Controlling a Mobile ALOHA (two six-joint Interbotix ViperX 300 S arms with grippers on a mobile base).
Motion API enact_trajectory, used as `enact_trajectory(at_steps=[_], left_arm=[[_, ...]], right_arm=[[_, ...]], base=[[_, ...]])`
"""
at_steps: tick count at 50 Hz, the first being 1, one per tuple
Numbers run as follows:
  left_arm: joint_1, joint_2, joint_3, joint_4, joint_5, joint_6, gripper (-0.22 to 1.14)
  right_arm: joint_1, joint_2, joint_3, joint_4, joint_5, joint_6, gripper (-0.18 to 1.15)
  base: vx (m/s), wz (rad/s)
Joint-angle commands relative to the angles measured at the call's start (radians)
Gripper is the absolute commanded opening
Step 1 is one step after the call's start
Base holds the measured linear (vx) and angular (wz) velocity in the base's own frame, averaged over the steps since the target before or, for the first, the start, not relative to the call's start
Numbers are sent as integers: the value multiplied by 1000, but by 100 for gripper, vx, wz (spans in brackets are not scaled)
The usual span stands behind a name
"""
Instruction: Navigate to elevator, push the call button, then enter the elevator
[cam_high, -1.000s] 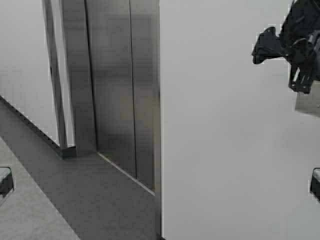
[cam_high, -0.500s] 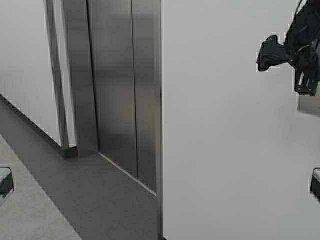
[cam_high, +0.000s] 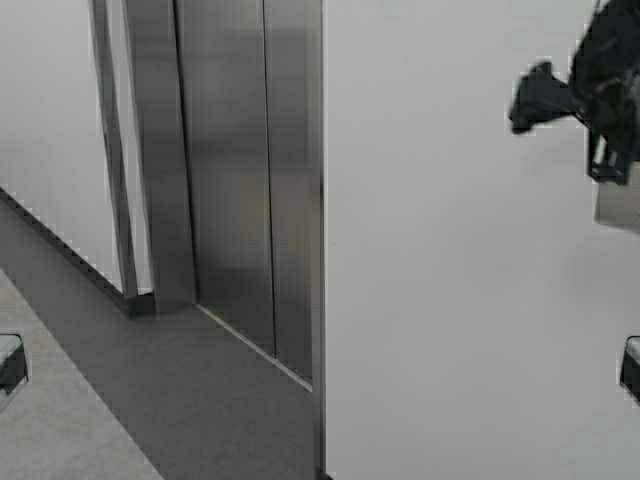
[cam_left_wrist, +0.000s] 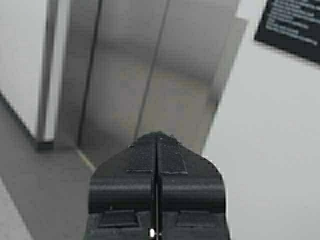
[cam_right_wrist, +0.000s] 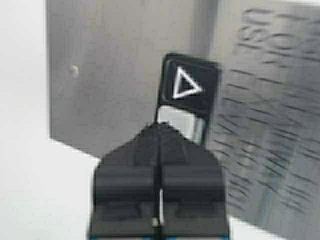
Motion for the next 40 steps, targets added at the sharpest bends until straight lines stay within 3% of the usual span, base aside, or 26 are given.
enact_trajectory(at_steps=[1,12,25,31,40], left_arm=[[-2,2,-25,0,0,-14,2],[-6,-25,-21,-2,0,-29,2],[-12,-34,-12,-2,5,-26,2],[-12,-34,-9,-2,5,-15,2],[-12,-32,-5,2,5,-8,2]], right_arm=[[107,-153,46,83,5,-6,6],[285,-353,103,348,14,-28,6],[465,-528,129,723,0,-150,6],[531,-597,130,911,-86,-183,6],[548,-664,150,1106,-278,-206,6]], base=[[0,0],[0,0],[-1,0],[-1,2],[-1,6]])
